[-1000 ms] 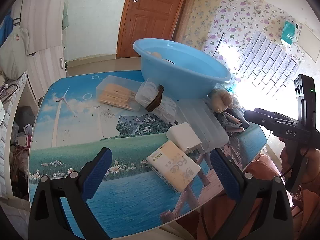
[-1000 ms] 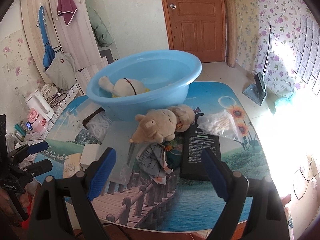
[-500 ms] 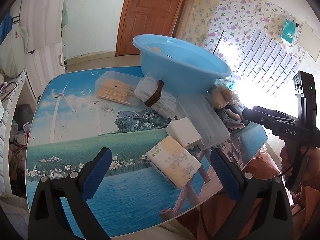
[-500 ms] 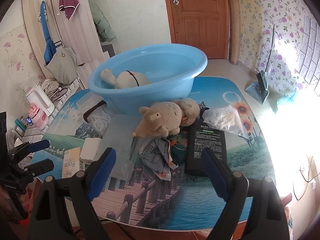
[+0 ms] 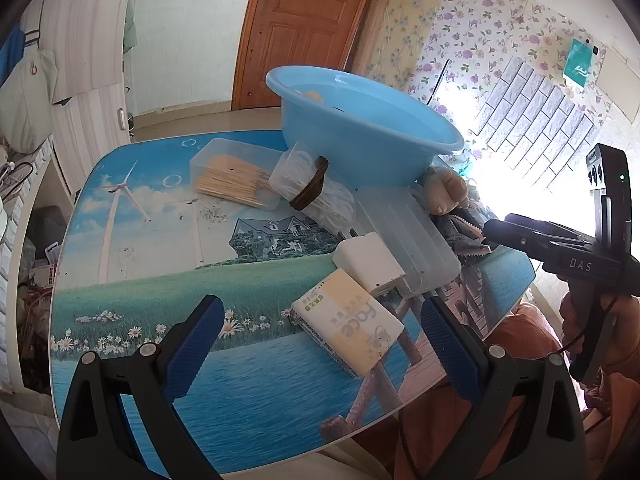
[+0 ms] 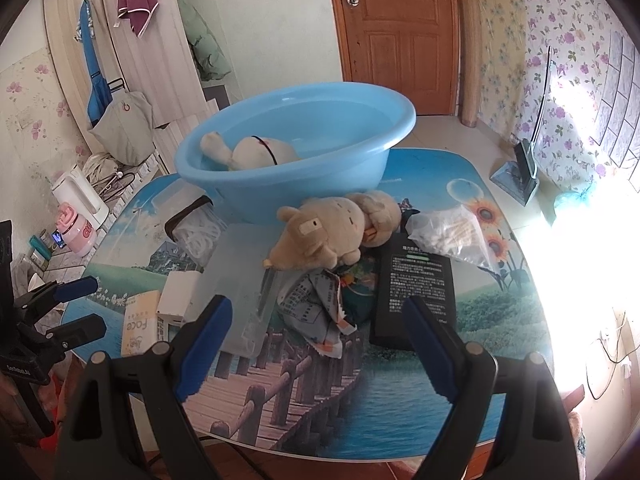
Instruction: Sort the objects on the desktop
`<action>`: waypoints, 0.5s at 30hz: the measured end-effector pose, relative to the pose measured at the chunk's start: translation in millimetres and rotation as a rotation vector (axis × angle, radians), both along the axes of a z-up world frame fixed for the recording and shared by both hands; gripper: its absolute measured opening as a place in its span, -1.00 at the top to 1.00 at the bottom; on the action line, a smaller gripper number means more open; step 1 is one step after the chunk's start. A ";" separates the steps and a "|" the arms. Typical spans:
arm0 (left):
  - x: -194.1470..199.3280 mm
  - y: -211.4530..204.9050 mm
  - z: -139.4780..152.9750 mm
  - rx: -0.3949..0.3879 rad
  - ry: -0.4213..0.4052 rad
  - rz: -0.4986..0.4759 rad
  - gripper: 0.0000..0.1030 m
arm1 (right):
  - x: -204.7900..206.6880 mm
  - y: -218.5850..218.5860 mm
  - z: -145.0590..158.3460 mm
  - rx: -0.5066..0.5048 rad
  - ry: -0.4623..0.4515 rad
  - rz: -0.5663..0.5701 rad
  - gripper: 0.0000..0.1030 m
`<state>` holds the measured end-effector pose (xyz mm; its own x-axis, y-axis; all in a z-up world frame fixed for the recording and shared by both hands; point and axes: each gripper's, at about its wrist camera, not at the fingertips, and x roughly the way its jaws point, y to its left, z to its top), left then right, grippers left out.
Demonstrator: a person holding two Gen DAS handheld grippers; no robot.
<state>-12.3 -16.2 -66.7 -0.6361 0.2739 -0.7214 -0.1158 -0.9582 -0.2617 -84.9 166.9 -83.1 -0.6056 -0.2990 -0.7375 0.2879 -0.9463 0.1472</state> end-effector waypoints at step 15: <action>-0.1 -0.3 -0.8 0.001 -0.006 0.004 -0.92 | -0.1 2.8 -4.6 -0.001 -0.003 -0.006 -0.71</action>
